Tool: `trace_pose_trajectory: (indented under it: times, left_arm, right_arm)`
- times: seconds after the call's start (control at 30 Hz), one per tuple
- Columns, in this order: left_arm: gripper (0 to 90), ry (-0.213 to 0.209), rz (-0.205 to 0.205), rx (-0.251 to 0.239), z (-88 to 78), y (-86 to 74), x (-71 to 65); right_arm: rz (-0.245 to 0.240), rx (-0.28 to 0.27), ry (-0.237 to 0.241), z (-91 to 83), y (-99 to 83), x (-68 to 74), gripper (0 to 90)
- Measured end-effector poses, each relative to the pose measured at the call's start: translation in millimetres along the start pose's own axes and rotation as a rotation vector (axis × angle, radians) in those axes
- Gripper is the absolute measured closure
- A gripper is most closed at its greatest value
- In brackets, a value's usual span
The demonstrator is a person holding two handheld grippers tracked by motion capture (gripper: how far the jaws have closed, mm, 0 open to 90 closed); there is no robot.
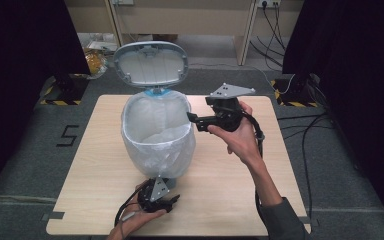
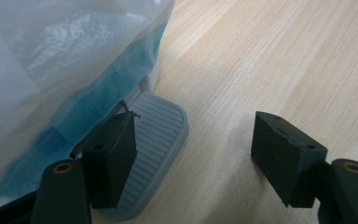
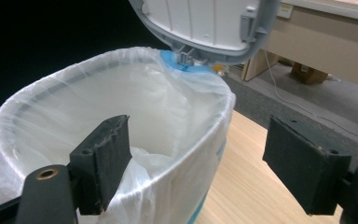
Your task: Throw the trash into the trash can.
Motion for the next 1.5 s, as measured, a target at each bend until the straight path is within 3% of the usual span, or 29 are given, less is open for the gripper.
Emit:
trace_pose_trajectory:
  times: [0.7,1.17,1.27,1.5]
  left_arm:
    - [30.2,-0.001,0.001,0.001,-0.1,0.0,0.1]
    - [30.2,0.0,0.001,0.001,-0.1,0.0,0.1]
    - [30.2,0.0,0.001,0.001,-0.1,0.0,0.0]
    - [30.2,-0.001,0.002,0.002,-0.1,0.0,0.1]
  right_arm:
    - [0.041,0.009,-0.055,-29.0,-33.3,-22.5,22.5]
    - [0.041,0.018,-0.1,-42.2,-57.0,-28.4,22.5]
    - [0.042,0.035,-0.129,-45.5,-65.8,-30.6,22.5]
    - [0.063,0.048,-0.143,-50.6,-91.7,-34.6,22.5]
Point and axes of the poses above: each handheld gripper's, and its own axes: z roughly forward along the jaws, y roughly out of its top, x roughly to its left, the point moved 3 cm from there along z, roughly forward along the jaws, and after that the axes turned 2 degrees about -x, right-handed, at the moved point
